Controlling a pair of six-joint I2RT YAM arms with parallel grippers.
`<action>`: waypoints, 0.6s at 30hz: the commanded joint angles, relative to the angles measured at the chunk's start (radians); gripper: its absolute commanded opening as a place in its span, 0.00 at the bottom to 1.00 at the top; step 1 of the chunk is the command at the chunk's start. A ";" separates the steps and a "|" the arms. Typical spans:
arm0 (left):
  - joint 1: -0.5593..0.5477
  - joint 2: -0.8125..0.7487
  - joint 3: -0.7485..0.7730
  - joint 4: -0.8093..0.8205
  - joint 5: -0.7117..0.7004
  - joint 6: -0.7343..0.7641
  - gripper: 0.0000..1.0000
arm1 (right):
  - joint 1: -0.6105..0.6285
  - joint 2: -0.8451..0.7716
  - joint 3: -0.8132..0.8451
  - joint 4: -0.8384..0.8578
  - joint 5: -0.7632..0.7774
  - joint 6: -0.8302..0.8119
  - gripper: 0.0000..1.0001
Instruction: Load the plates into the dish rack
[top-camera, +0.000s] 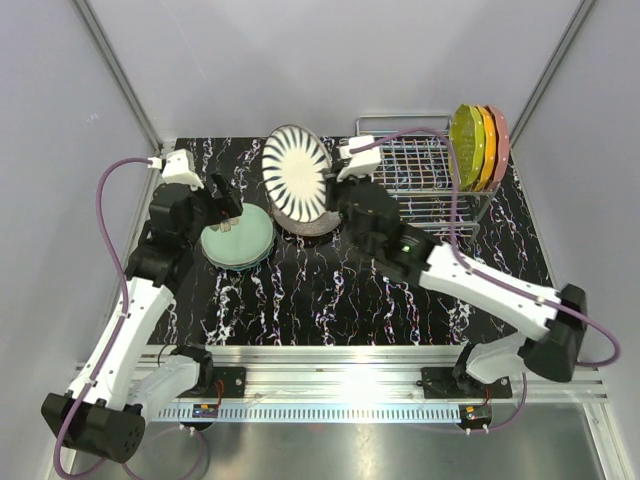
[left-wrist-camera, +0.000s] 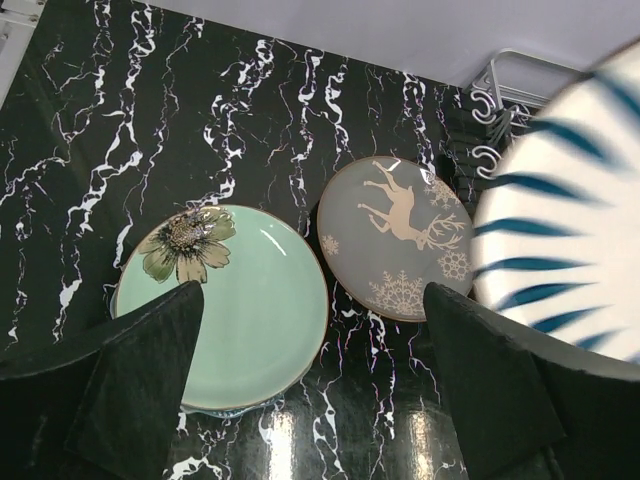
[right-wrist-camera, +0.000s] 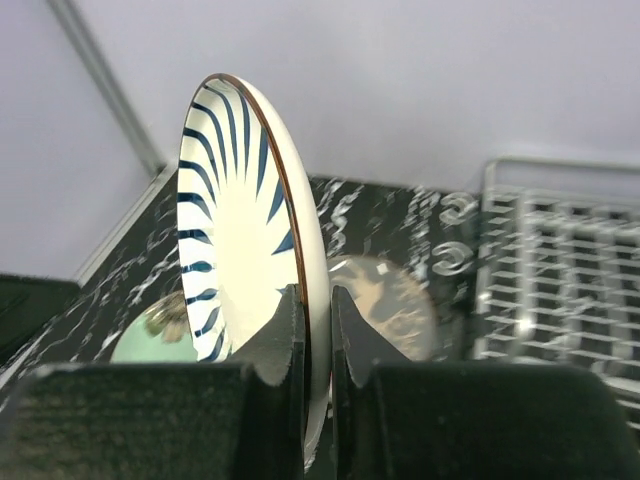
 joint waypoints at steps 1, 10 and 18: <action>0.005 -0.024 0.036 0.029 -0.030 0.007 0.93 | -0.001 -0.144 0.037 0.095 0.123 -0.159 0.00; 0.005 -0.001 0.051 0.015 0.019 0.007 0.90 | -0.027 -0.276 0.054 0.106 0.250 -0.547 0.00; 0.005 0.000 0.027 0.047 -0.005 0.007 0.99 | -0.135 -0.368 0.054 0.075 0.254 -0.642 0.00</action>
